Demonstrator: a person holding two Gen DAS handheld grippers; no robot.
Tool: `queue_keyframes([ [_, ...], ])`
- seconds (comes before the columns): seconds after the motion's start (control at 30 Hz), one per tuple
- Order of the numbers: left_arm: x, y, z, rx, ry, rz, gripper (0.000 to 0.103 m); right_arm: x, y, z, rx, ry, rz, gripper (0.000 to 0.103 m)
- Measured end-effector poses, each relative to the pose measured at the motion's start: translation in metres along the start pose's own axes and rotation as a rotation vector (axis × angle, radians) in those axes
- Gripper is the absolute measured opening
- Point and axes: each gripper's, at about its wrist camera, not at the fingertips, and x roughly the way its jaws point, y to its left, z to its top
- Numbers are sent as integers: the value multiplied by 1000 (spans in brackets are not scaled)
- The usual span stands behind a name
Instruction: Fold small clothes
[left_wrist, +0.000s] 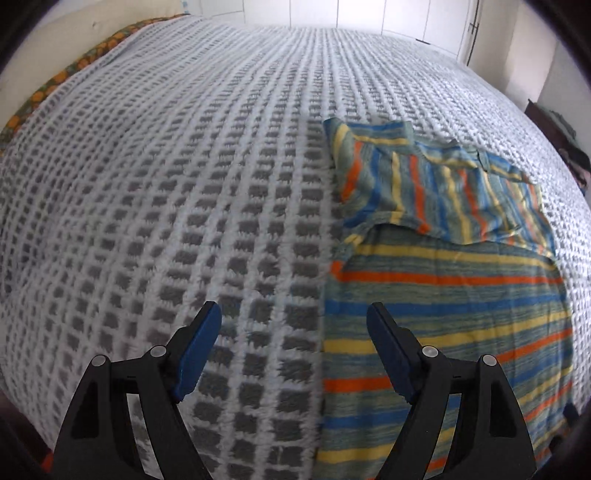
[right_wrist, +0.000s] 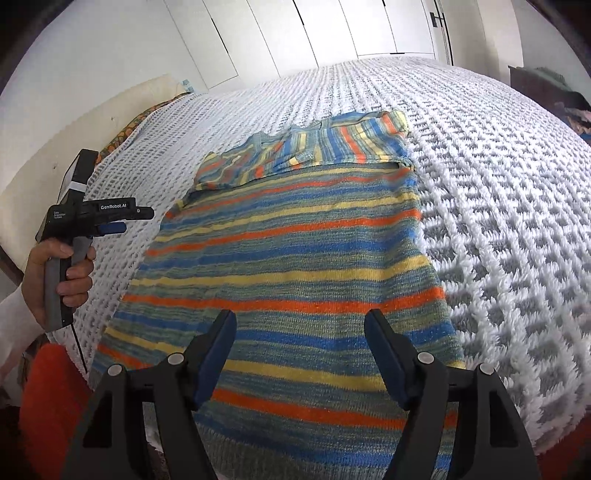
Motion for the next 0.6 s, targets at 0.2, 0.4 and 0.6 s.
queue_keyframes([
  [0.2, 35, -47, 35, 191, -4, 82, 83, 4, 4, -2, -24, 17, -13, 71],
  [0.4, 71, -30, 65, -18, 11, 203, 82, 9, 1, -2, -6, 33, -14, 71],
  [0.6, 68, -7, 39, -70, 71, 124, 82, 19, -6, -2, 27, 66, 7, 71],
])
